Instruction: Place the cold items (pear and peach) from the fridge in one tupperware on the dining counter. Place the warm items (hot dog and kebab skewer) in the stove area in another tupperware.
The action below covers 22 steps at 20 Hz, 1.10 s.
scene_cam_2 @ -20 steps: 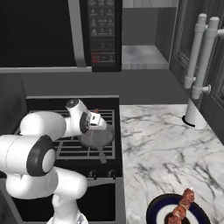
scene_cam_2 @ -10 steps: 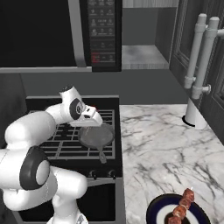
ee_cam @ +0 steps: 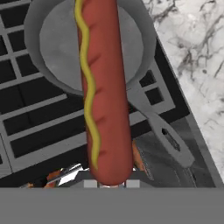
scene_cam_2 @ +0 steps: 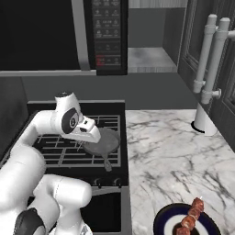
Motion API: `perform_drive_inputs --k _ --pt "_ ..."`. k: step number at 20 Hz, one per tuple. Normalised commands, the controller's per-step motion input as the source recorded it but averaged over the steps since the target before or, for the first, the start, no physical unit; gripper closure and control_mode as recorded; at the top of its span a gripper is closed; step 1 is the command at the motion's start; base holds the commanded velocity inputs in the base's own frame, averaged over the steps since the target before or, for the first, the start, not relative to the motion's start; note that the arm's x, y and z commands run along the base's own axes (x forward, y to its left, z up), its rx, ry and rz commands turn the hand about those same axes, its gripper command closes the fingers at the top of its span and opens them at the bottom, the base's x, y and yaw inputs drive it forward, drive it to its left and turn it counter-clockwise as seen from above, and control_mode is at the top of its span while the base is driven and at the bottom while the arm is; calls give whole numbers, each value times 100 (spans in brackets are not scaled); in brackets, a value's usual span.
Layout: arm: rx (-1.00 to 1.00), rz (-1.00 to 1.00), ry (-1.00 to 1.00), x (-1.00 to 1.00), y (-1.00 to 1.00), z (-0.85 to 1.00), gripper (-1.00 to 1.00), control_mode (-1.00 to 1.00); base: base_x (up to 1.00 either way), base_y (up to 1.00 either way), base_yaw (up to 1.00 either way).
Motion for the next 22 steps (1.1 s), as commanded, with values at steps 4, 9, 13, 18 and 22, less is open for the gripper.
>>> perform_drive_inputs --k 4,9,13,18,22 --pt "0 0 16 -81 15 60 100 -100 0 0 0" --pt "7 2 2 -86 19 6 100 -100 0 0 0" --pt "10 19 -7 -82 30 3 100 -100 0 0 0" --pt "-8 25 3 -34 13 36 100 -100 0 0 0" --pt "-10 29 7 -21 7 37 100 -100 0 0 0"
